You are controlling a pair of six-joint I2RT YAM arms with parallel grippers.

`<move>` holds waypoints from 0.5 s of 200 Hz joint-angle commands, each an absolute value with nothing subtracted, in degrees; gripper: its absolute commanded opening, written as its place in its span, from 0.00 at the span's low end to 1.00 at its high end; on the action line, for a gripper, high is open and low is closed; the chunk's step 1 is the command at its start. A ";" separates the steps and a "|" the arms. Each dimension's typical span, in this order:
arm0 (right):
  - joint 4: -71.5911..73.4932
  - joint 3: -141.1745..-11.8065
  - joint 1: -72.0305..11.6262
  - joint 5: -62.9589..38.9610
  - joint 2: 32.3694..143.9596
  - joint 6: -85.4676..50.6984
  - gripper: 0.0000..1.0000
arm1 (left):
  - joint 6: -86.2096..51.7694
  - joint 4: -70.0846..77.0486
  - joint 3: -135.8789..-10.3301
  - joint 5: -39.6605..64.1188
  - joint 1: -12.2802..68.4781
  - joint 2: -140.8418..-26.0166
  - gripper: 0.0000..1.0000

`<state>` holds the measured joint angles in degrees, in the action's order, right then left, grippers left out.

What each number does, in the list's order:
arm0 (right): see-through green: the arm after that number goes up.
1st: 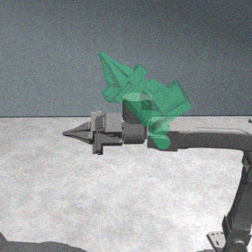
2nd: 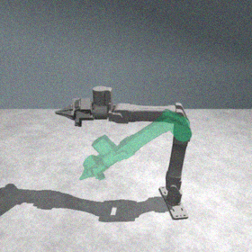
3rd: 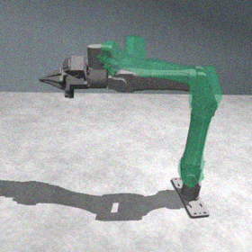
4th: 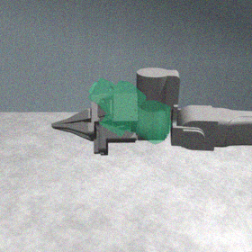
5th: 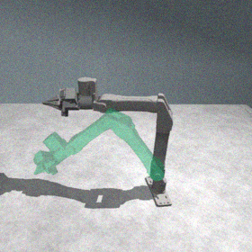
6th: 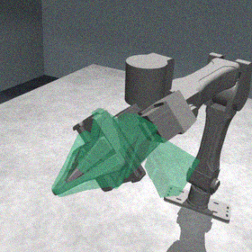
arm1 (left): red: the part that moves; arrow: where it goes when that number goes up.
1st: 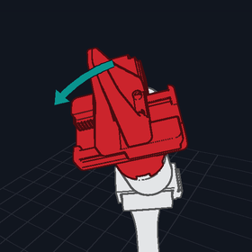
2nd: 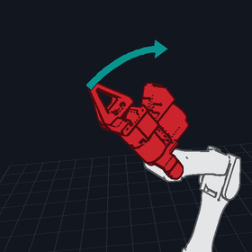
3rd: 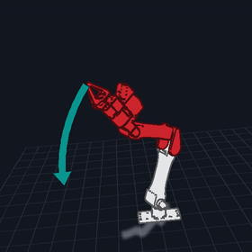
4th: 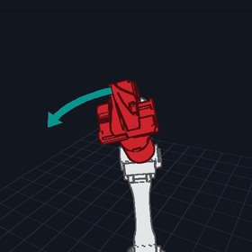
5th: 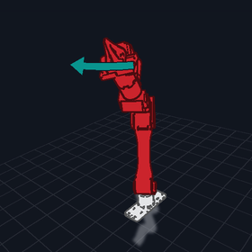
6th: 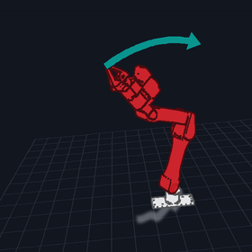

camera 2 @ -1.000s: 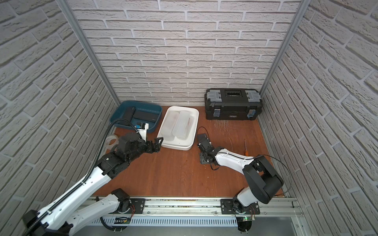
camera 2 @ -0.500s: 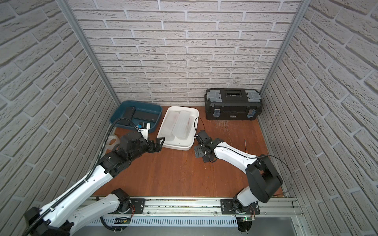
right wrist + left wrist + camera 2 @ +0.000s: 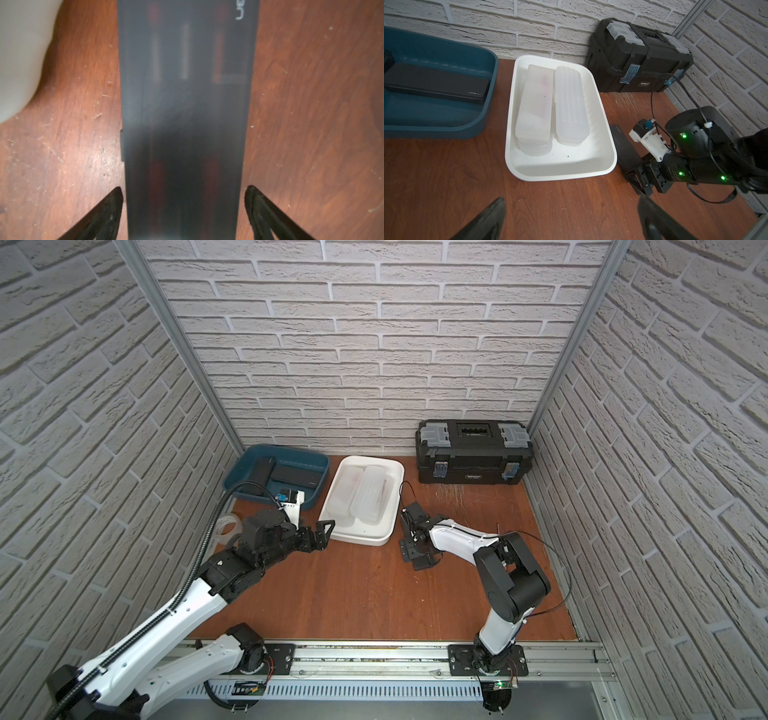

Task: Place the pencil cases by color into the storage box
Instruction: Pick up the pencil case from the center of the board.

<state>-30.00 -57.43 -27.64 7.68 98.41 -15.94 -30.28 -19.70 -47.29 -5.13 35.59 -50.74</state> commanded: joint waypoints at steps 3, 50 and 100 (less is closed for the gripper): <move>-28.50 -56.62 -27.51 4.87 99.06 -16.37 0.76 | -30.52 -18.17 -47.15 -4.68 35.96 -50.28 0.98; -28.04 -49.37 -27.85 4.57 90.32 -20.79 0.59 | -29.62 -19.29 -48.37 -5.04 35.95 -49.72 0.98; -37.83 -48.44 -33.29 11.85 74.32 -22.61 0.59 | -27.62 -23.29 -52.18 -6.15 35.56 -51.65 0.98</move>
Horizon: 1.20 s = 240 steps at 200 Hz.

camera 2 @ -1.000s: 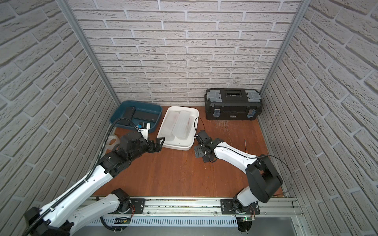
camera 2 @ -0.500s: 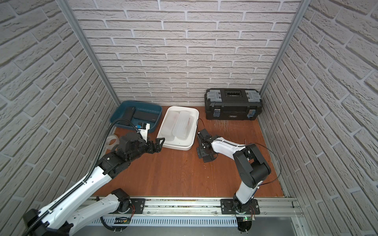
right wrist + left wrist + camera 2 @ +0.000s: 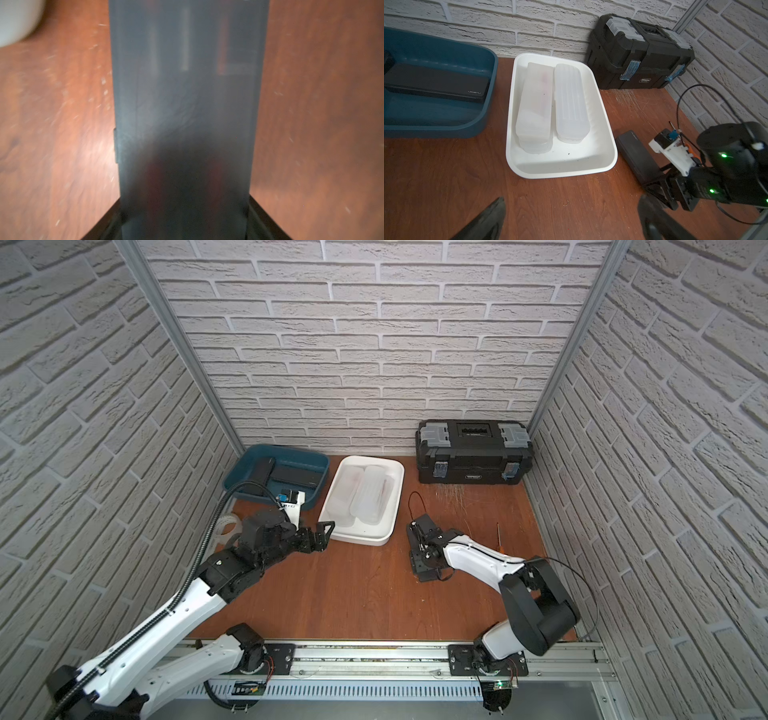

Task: Place the pencil cases by color into the storage box
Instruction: Pick up the pencil case from the center of the board, then place the pencil case at the center of the board.

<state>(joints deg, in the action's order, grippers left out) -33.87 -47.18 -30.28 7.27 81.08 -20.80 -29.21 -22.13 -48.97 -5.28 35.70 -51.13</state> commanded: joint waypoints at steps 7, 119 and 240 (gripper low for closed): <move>-38.82 -48.80 -34.54 13.21 72.36 -22.72 0.59 | -27.43 -23.90 -52.72 -6.10 35.36 -51.74 0.98; -36.26 -62.03 -60.47 19.35 77.13 -20.76 0.60 | -33.69 -37.45 -55.88 2.46 13.61 -47.68 0.98; -34.02 -87.92 -67.45 12.10 116.07 -4.32 0.62 | -44.03 -51.39 -56.26 8.85 -8.92 -43.12 0.98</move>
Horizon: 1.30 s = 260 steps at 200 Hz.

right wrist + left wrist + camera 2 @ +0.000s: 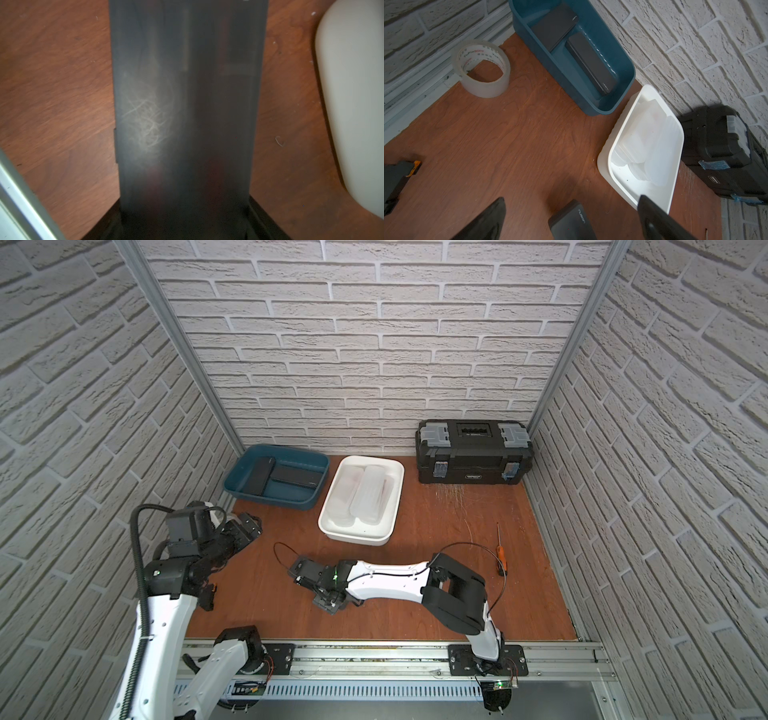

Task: Place the pencil cases by color into the storage box
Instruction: Place the pencil case at the center of the board.

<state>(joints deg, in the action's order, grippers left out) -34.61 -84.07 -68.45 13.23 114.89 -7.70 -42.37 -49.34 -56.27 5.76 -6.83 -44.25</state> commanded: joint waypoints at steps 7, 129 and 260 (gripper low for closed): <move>-34.43 -88.95 -67.18 11.73 116.93 -4.98 0.62 | -44.32 -51.49 -56.16 8.96 -9.34 -42.98 0.98; -40.18 -112.32 -62.36 4.19 134.25 -23.77 0.60 | -47.15 -55.96 -58.65 1.59 -10.19 -39.74 0.98; -36.99 -124.30 -59.52 -2.51 143.62 -32.99 0.79 | -47.20 -57.66 -57.83 -2.04 -10.37 -38.42 0.98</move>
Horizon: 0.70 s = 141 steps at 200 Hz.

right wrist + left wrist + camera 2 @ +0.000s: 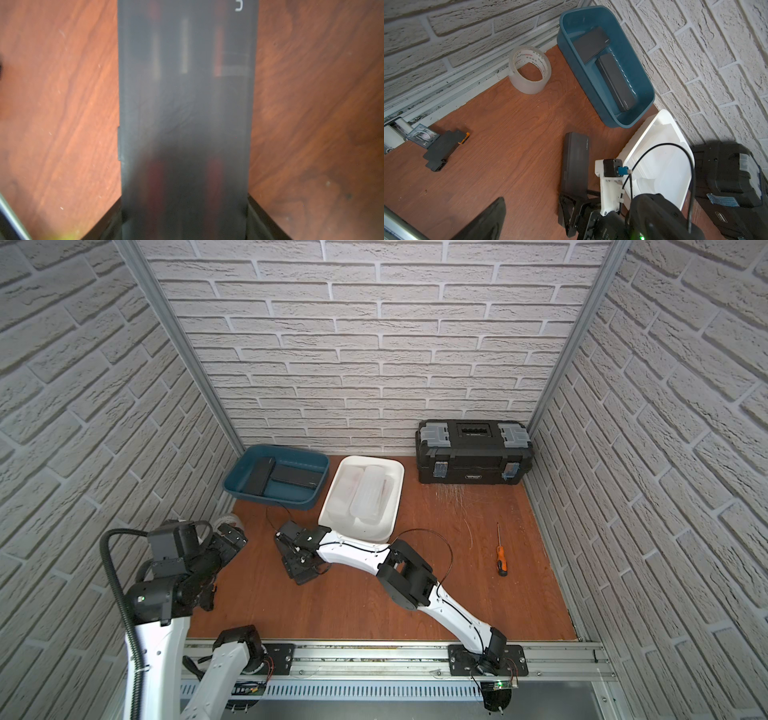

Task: Place the pencil cases by color into the storage box
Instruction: Place the pencil case at the center of the board.

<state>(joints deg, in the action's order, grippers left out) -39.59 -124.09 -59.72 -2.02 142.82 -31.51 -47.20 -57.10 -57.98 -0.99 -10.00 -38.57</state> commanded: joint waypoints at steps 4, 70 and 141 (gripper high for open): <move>-36.92 -124.28 -59.53 -2.61 143.61 -32.77 0.81 | -47.20 -57.66 -57.79 -1.99 -10.33 -38.46 0.98; -31.81 -117.23 -59.24 -4.32 137.29 -31.55 0.92 | -45.49 -60.23 -60.26 -2.54 -10.37 -39.15 0.98; -21.46 -88.86 -59.33 -0.82 109.21 -31.02 0.93 | -42.23 -64.65 -63.71 -3.01 -10.46 -41.13 0.98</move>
